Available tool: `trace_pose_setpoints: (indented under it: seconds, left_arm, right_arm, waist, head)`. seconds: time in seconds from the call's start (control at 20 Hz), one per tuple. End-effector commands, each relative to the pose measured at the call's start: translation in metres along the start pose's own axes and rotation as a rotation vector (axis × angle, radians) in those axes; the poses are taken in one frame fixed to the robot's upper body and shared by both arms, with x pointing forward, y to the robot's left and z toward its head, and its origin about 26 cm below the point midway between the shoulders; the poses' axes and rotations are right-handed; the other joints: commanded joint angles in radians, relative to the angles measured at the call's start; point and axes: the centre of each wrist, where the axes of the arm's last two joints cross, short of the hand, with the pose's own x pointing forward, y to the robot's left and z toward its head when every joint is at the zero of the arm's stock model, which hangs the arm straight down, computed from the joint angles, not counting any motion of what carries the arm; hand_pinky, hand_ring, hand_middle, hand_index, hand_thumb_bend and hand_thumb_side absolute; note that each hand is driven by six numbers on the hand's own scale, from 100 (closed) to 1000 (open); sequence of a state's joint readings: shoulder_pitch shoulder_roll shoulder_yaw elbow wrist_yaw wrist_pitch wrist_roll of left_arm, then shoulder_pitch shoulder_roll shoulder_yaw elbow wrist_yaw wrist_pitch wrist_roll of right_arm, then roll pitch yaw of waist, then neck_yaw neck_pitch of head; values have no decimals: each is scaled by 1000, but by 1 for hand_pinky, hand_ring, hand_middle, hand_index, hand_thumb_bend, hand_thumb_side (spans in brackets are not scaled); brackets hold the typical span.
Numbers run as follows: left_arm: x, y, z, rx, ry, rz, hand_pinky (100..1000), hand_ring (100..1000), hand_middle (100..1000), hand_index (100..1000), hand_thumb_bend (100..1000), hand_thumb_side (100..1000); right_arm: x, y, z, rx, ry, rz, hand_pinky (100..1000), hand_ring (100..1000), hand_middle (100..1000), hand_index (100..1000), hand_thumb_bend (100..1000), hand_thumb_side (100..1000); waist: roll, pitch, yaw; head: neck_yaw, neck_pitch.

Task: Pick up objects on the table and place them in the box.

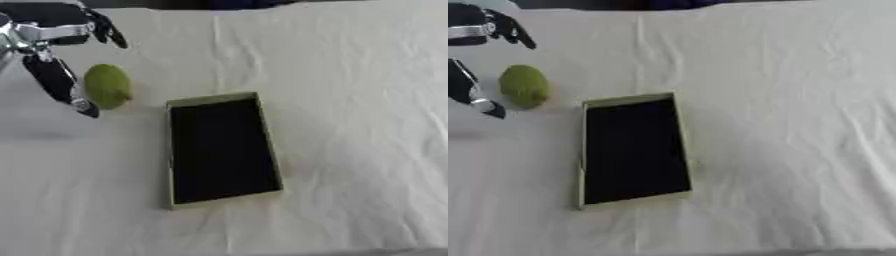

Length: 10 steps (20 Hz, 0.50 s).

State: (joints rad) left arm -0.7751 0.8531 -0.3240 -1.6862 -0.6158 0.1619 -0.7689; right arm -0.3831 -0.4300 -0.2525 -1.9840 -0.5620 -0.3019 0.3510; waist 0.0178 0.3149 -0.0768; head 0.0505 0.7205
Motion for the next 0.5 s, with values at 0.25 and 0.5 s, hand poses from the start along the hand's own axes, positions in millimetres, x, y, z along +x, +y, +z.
trace_pose_setpoints:
  seconds: [0.25, 0.5]
  left_arm:
    - [-9, 7, -22, -24, 57, -16, 907, 879, 846, 872, 774, 100]
    - [-23, 0, -37, -46, 95, 4, 899, 870, 837, 868, 780, 100]
  right_arm:
    - [6, -1, -5, 18, -13, 10, 844, 735, 628, 816, 100, 603]
    - [5, 0, -4, 17, -9, 9, 845, 736, 628, 816, 100, 603]
  waist:
    - [0, -18, -3]
    - [0, -17, -4]
  head:
    - [-1, -7]
    - [-2, -8]
